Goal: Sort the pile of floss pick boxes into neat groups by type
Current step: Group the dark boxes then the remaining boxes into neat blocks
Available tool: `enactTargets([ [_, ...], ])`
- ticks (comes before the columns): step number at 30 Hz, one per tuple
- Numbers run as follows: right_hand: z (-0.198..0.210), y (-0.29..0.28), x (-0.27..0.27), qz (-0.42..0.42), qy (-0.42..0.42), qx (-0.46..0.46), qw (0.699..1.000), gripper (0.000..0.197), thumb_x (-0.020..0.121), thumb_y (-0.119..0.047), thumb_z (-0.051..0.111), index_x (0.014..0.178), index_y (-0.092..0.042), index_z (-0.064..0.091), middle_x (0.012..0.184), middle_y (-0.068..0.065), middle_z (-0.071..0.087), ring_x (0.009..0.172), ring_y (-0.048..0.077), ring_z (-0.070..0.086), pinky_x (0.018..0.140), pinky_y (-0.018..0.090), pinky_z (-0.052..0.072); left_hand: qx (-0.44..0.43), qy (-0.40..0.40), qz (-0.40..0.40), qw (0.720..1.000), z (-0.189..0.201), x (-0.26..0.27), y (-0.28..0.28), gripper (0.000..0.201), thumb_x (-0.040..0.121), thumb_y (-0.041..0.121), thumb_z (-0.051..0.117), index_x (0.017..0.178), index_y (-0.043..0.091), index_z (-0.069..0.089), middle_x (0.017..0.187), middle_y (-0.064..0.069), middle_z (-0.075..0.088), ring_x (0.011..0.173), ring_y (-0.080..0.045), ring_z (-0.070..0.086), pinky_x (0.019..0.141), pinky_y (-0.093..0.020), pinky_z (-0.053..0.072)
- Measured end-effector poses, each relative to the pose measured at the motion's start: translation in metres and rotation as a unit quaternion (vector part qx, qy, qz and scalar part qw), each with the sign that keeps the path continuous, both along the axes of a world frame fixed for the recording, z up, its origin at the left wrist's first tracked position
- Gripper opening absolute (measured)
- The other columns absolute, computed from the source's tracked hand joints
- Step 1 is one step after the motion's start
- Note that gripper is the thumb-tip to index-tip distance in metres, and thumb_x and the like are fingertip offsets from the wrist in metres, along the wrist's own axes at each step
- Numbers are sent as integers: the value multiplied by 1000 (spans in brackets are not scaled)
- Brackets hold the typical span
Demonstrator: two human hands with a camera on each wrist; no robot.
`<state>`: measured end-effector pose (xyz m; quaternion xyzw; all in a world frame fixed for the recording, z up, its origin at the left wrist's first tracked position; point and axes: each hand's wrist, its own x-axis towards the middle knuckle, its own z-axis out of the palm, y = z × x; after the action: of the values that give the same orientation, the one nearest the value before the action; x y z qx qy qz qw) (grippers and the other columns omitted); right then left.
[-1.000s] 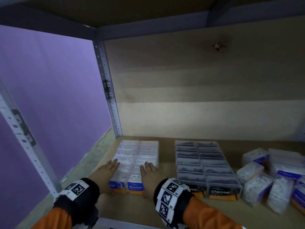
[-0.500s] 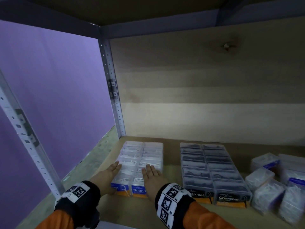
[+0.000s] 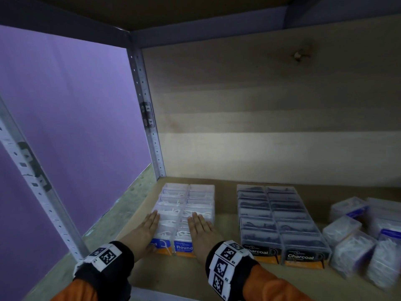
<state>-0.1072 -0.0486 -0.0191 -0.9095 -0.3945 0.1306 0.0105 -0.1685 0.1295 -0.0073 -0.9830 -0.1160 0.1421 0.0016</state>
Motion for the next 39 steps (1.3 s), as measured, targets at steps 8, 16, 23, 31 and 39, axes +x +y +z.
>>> enactTargets([
  [8, 0, -2, 1, 1, -5, -4, 1000, 60, 101, -8, 24, 148, -2, -13, 158, 14, -16, 148, 26, -12, 121, 36, -6, -2, 7, -5, 1000, -1, 1, -1, 86, 98, 28, 46, 146, -1, -19, 156, -15, -21, 148, -24, -10, 118, -24, 0],
  [16, 5, -1, 3, 10, -21, -23, 999, 62, 101, -10, 27, 149, -2, -12, 158, 15, -16, 147, 27, -13, 121, 37, -7, 32, 18, -24, 999, 0, 11, -1, 100, 90, 39, 57, 148, 3, -17, 157, -13, -20, 149, -22, -8, 120, -27, 0],
  [23, 4, 3, 5, -12, -17, -34, 999, 59, 102, -9, 25, 148, 2, -11, 157, 18, -15, 147, 30, -13, 121, 38, -7, 34, 26, -39, 998, 0, 23, -1, 104, 87, 34, 62, 148, 3, -17, 158, -14, -18, 149, -23, -7, 120, -27, 3],
  [31, 2, 9, 10, -25, -9, -38, 999, 61, 102, -10, 27, 148, 3, -11, 157, 19, -14, 147, 31, -11, 122, 39, -5, 29, 19, -43, 998, 2, 31, 0, 105, 86, 33, 64, 148, 3, -15, 158, -13, -16, 149, -21, -3, 119, -25, 5],
  [39, 0, 13, 18, -34, -12, -41, 999, 57, 102, -8, 21, 147, 4, -11, 157, 20, -14, 147, 31, -11, 122, 39, -4, 33, 14, -46, 998, 2, 40, 3, 108, 84, 34, 67, 148, 3, -14, 159, -12, -15, 149, -21, -1, 119, -25, 6],
])
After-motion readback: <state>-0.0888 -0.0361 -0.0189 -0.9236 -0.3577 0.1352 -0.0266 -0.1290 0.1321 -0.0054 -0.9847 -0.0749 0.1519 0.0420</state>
